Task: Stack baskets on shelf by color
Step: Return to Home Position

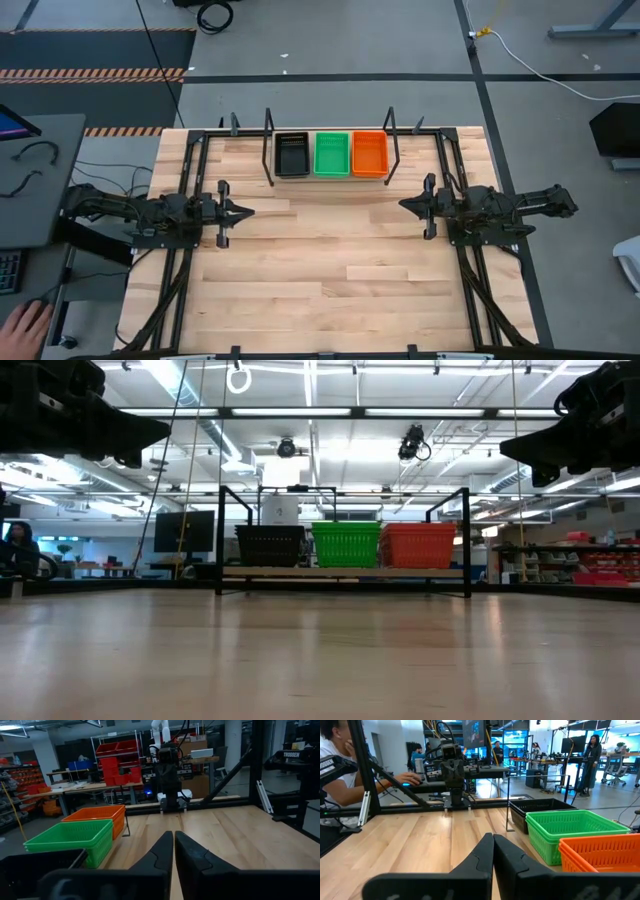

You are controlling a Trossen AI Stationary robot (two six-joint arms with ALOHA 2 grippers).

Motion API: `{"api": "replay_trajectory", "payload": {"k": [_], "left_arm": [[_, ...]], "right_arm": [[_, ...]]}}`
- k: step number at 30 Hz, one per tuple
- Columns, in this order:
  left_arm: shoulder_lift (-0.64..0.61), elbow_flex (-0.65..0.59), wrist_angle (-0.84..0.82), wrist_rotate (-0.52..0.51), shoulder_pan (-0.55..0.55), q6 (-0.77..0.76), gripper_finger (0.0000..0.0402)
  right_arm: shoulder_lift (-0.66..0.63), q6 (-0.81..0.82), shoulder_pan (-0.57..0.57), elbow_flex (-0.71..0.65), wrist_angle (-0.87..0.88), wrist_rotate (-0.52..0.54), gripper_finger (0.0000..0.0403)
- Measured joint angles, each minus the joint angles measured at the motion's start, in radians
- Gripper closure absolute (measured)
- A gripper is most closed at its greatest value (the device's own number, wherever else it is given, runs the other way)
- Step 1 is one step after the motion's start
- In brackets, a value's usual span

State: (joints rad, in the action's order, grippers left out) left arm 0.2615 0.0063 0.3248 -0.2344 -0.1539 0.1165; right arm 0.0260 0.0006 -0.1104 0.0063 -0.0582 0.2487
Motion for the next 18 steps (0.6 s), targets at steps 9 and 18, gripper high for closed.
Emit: {"api": "replay_trajectory", "payload": {"k": [9, 18], "left_arm": [[0.0, 0.0, 0.0, 0.0, 0.0, 0.0, 0.0373], [0.0, 0.0, 0.0, 0.0, 0.0, 0.0, 0.0371]], "right_arm": [[0.0, 0.0, 0.0, 0.0, 0.0, 0.0, 0.0389], [0.0, 0.0, 0.0, 0.0, 0.0, 0.0, 0.0389]]}}
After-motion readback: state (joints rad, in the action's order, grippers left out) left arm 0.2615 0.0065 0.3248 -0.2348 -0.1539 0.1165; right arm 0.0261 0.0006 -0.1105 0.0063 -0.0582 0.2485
